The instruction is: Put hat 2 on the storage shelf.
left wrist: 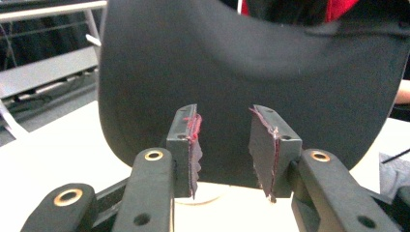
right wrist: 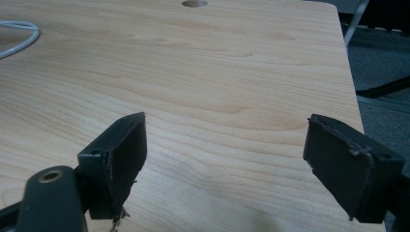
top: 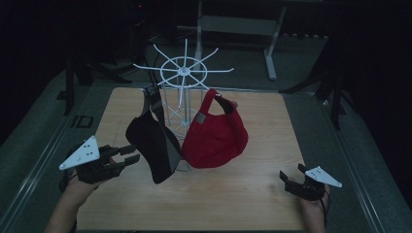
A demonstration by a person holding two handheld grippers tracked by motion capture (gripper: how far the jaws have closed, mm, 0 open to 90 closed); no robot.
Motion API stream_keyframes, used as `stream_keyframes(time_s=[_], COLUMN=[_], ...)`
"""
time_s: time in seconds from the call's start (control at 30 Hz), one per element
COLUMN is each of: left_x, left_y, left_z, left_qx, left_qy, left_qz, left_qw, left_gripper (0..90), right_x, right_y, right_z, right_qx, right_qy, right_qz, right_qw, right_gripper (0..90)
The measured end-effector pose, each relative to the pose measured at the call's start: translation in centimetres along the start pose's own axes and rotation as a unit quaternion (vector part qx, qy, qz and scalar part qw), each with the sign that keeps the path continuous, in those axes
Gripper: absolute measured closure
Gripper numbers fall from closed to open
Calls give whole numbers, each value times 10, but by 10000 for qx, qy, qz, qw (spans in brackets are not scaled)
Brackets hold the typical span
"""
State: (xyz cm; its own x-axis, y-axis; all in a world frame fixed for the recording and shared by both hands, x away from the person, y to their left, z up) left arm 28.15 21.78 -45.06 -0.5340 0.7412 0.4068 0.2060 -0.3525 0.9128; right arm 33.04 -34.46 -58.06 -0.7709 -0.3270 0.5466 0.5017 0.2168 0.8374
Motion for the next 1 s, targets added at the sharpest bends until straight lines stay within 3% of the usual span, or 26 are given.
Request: stream_keyframes(time_s=[0.4,0.43,0.63,1.0], left_x=[-10,-14,-22,-24], left_y=[-35,-44,-63,-88], left_z=[-3,-5,-9,-9], left_qx=[271,334,446,827], left_qy=[-62,-77,-141,-192], left_qz=[147,187,291,279], left_qw=[9995,9992,9985,9960], left_gripper=[642,642,643,642], right_x=[0,0,0,0], right_y=[0,0,0,0], right_z=[0,0,0,0], right_qx=[2,4,10,28], right_qy=[-4,-4,0,-5], right_qz=[5,4,-2,0], right_qw=[10000,10000,10000,10000], right_gripper=[155,155,155,155])
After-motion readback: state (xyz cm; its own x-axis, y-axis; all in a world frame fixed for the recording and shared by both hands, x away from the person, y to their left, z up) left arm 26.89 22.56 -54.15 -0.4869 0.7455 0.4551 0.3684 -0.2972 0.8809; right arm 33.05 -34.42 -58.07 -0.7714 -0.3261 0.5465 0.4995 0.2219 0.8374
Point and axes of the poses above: each handheld gripper's, and its own axes: x roughly backward along the jaws, y roughly out of its top, z roughly to its left, the point moved 6 cm from there along -x, roughly forward along the jaws, and after that the axes turned 8 degrees about z, right-handed, at the moved point
